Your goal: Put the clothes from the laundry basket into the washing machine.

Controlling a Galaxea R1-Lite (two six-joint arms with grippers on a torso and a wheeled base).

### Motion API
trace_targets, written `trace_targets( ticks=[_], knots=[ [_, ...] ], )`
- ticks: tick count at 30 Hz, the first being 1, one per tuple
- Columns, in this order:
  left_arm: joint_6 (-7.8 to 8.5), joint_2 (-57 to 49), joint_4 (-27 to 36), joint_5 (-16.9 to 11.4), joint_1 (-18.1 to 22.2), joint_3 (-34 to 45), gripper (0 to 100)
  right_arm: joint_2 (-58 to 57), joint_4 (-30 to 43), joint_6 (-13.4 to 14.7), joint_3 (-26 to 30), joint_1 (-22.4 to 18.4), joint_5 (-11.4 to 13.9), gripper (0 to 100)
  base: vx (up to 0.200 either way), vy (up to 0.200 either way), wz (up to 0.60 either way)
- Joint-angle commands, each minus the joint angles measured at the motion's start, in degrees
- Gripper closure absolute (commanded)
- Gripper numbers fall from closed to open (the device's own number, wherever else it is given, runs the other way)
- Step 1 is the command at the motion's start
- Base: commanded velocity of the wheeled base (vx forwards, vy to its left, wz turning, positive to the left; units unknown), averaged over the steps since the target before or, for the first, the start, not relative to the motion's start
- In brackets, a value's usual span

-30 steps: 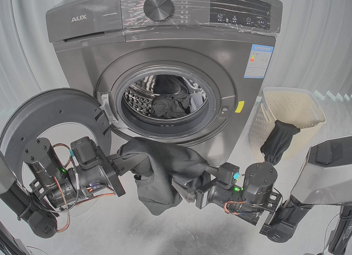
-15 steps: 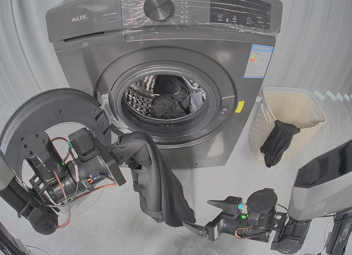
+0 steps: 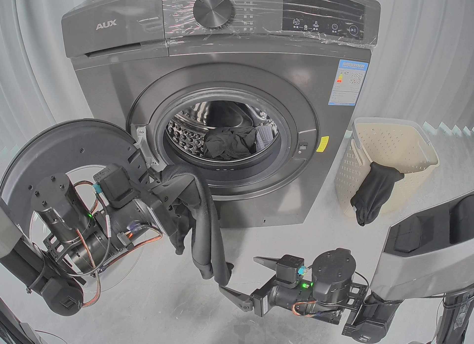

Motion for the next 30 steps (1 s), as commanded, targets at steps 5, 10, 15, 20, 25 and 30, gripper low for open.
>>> trace_targets(
  ticks=[5,10,15,20,25,30],
  knots=[
    [-0.17,0.6,0.0,0.5,-0.4,-1.6,100,1.4,0.0,-0.2,-4.9,0.9,-0.4,0,0.0,0.0,0.0],
    [-0.08,1.0,0.0,1.4,-0.4,-1.7,100,3.1,0.1,-0.5,-9.4,-0.3,-2.1,0,0.0,0.0,0.0],
    [-0.17,1.1,0.0,1.5,-0.5,-1.9,100,5.7,0.3,-1.9,-13.5,-2.7,-3.1,0,0.0,0.0,0.0],
    [-0.43,0.9,0.0,1.4,-0.9,-1.9,100,8.9,0.9,-2.0,-19.0,-6.9,-3.2,0,0.0,0.0,0.0],
    [-0.61,0.9,0.0,1.3,-1.0,-1.8,100,9.3,0.9,-2.0,-20.0,-10.1,-3.9,0,0.0,0.0,0.0],
    [-0.61,0.9,0.0,1.3,-1.0,-1.7,100,7.7,0.7,-2.0,-19.4,-15.5,-4.3,0,0.0,0.0,0.0]
  ],
)
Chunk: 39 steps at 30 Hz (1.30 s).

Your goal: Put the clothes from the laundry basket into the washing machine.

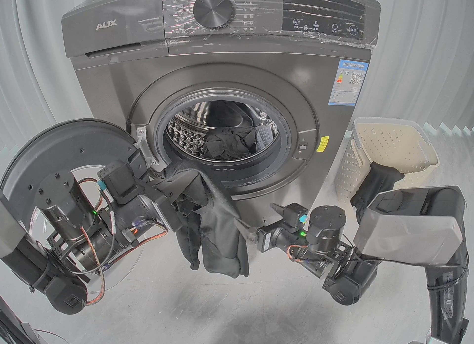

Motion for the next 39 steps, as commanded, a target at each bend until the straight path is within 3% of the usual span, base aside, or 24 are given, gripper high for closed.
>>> trace_targets(
  ticks=[1,6,11,26,28,31,39],
  knots=[
    [-0.04,0.1,0.0,0.0,0.0,0.2,100,-1.2,-0.1,0.0,0.4,-4.5,-0.1,0,0.0,0.0,0.0],
    [-0.04,0.1,0.0,0.0,0.1,0.3,100,-2.5,-0.2,0.0,0.8,-6.6,-0.1,0,0.0,0.0,0.0],
    [-0.04,0.3,0.0,0.0,0.1,0.3,100,-2.9,-0.7,0.1,2.7,-5.3,-0.1,0,0.0,0.0,0.0],
    [0.23,2.0,0.0,0.3,0.4,-0.2,100,-11.7,-0.7,0.1,16.5,5.5,0.4,0,0.0,0.0,0.0],
    [0.14,2.1,0.0,1.2,0.4,-0.5,100,-12.8,-0.7,0.1,18.6,8.8,0.6,0,0.0,0.0,0.0],
    [0.14,2.2,0.0,1.8,0.4,-0.9,100,-12.1,-0.7,0.1,17.5,10.9,0.6,0,0.0,0.0,0.0],
    [0.14,2.2,0.0,1.8,0.5,-1.2,100,-6.1,-0.6,0.0,10.5,11.3,0.9,0,0.0,0.0,0.0]
  ],
)
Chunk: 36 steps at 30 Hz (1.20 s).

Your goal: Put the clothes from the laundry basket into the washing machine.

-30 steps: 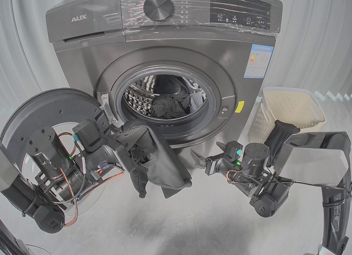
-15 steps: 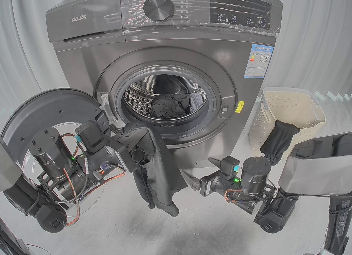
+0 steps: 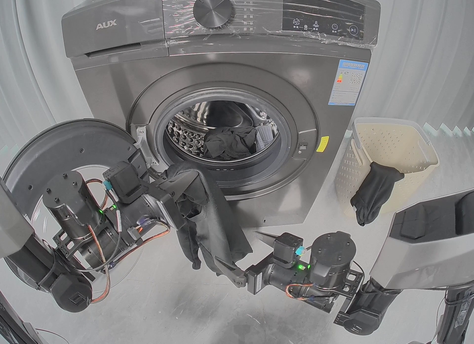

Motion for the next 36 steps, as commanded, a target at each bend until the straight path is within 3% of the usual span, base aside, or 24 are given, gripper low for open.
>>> trace_targets(
  ticks=[1,4,10,16,21,25,36],
  knots=[
    [-0.03,0.1,0.0,0.1,0.1,-0.5,100,3.0,0.1,0.0,-2.8,1.3,0.8,0,0.0,0.0,0.0],
    [-0.03,0.2,0.0,0.1,0.2,-0.9,100,3.0,0.0,0.2,-2.6,3.5,2.5,0,0.0,0.0,0.0],
    [-0.12,0.2,0.0,1.4,0.3,-1.3,100,3.9,0.1,0.2,-3.8,5.3,2.7,0,0.0,0.0,0.0],
    [-0.12,0.3,0.0,1.4,0.2,-1.2,100,6.7,2.5,0.8,-10.6,6.6,3.9,0,0.0,0.0,0.0],
    [-0.12,0.1,0.0,1.4,0.2,-1.2,100,11.5,5.9,0.9,-19.9,4.9,3.8,0,0.0,0.0,0.0],
    [-0.12,0.0,0.0,1.4,0.2,-1.2,100,14.2,7.4,0.7,-25.4,1.1,3.5,0,0.0,0.0,0.0],
    [-0.12,0.0,0.0,1.4,0.0,-1.2,100,15.3,7.4,-2.2,-28.6,-3.4,2.1,0,0.0,0.0,0.0]
  ],
)
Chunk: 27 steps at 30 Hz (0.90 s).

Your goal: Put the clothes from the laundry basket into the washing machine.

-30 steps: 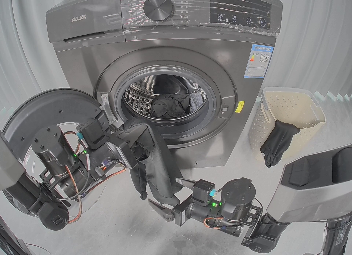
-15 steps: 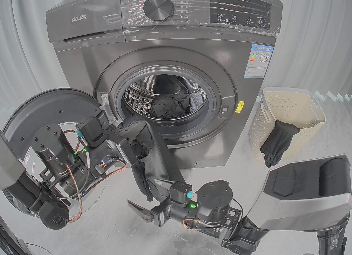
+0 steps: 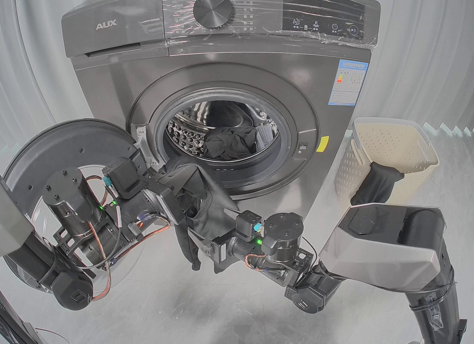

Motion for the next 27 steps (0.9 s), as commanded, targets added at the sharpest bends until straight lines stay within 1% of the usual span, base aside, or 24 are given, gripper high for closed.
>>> trace_targets(
  ticks=[1,6,10,11,13,19,21,27],
  knots=[
    [-0.08,-0.2,0.0,0.0,-0.1,0.0,100,1.0,0.1,-0.1,-1.5,-0.8,-0.2,0,0.0,0.0,0.0],
    [-0.08,-0.1,-0.1,-0.1,-0.2,0.2,100,2.5,0.9,-0.2,-4.4,-1.3,-0.3,0,0.0,0.0,0.0],
    [-0.08,-0.2,0.0,-0.1,-0.2,0.3,100,4.0,1.6,-0.4,-7.1,-2.5,-0.4,0,0.0,0.0,0.0],
    [-0.08,-0.2,0.0,-0.1,-0.2,0.3,100,4.4,1.7,-0.5,-7.5,-2.9,-0.7,0,0.0,0.0,0.0],
    [-0.08,-0.2,-0.1,-0.1,-0.2,0.3,100,4.5,1.7,-0.5,-7.6,-3.2,-1.8,0,0.0,0.0,0.0],
    [-0.08,-0.1,0.0,-0.1,-0.2,0.2,100,4.0,1.5,-0.7,-6.8,-3.3,-1.9,0,0.0,0.0,0.0],
    [-0.08,-0.3,-0.1,-0.1,-0.2,0.2,100,4.3,1.7,-0.8,-5.7,-3.4,-1.9,0,0.0,0.0,0.0],
    [-0.08,-0.5,-0.1,-0.1,-0.2,0.2,100,5.2,1.7,-0.8,-5.7,-3.5,-2.0,0,0.0,0.0,0.0]
  ],
)
